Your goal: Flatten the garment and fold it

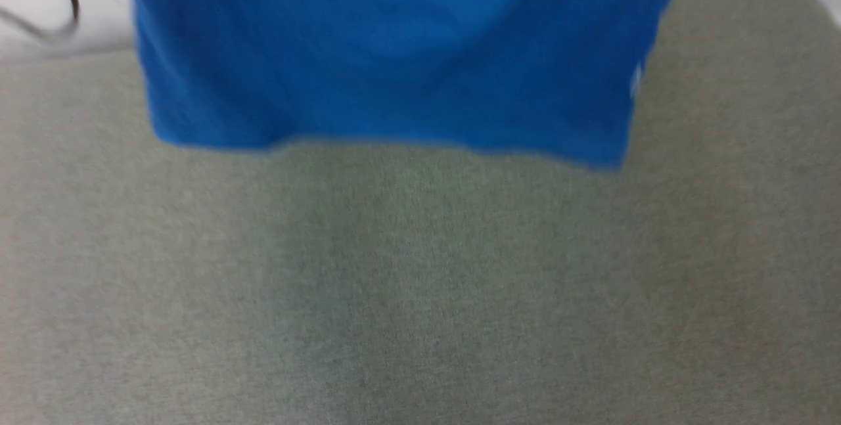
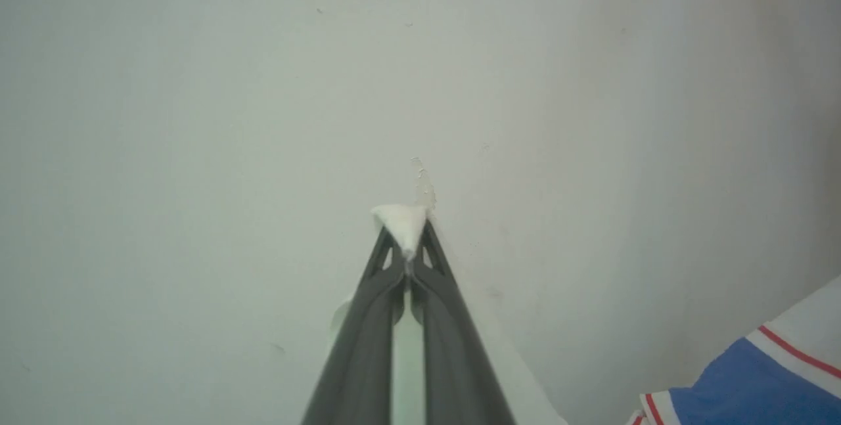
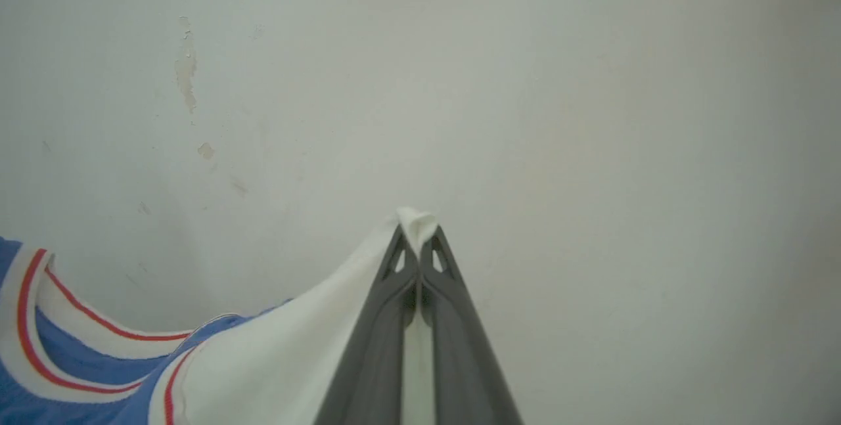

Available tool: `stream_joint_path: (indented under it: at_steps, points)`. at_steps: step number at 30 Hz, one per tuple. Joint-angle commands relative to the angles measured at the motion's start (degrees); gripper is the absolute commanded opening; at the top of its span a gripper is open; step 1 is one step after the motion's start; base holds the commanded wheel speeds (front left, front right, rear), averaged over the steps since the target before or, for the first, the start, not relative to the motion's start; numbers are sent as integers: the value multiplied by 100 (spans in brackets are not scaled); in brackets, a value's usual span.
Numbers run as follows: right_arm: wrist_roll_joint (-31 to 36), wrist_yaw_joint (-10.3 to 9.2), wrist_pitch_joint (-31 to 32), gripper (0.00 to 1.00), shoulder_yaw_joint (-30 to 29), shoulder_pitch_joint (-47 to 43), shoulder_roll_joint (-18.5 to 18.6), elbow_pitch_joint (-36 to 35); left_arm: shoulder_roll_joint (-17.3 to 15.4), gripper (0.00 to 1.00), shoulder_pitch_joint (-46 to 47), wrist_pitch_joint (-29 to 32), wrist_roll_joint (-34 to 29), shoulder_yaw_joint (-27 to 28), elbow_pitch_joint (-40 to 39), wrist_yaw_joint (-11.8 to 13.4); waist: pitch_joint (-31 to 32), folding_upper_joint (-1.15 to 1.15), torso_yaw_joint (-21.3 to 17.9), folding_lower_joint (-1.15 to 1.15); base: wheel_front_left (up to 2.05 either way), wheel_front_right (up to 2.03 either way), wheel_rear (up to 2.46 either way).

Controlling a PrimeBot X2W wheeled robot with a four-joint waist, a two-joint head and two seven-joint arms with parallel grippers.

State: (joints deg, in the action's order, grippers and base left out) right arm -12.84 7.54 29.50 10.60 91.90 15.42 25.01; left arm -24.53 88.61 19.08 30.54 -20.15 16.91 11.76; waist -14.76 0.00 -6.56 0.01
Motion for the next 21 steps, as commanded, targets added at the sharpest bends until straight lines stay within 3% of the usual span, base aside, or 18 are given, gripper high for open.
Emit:
stream_joint_path:
  at_steps: [1,8,15,21]
  points:
    - [194,-5,-208,0,-88,254,-99,119,102,0,337,-322,-152,47,164,89,-1178,0,25,-1,0,0,0]
    - [861,-5,-1038,0,-338,1078,-172,492,421,0,1453,-1692,-353,240,835,56,-2001,0,171,-1,0,0,0]
    - [932,-5,-1732,0,-29,1310,190,908,433,0,1440,-2733,-119,436,1203,-437,-2601,0,300,-1,0,0,0]
    - [737,-5,-2432,0,194,1013,348,1233,336,0,774,-3220,187,558,1454,-1036,-2618,0,363,-1,0,0,0]
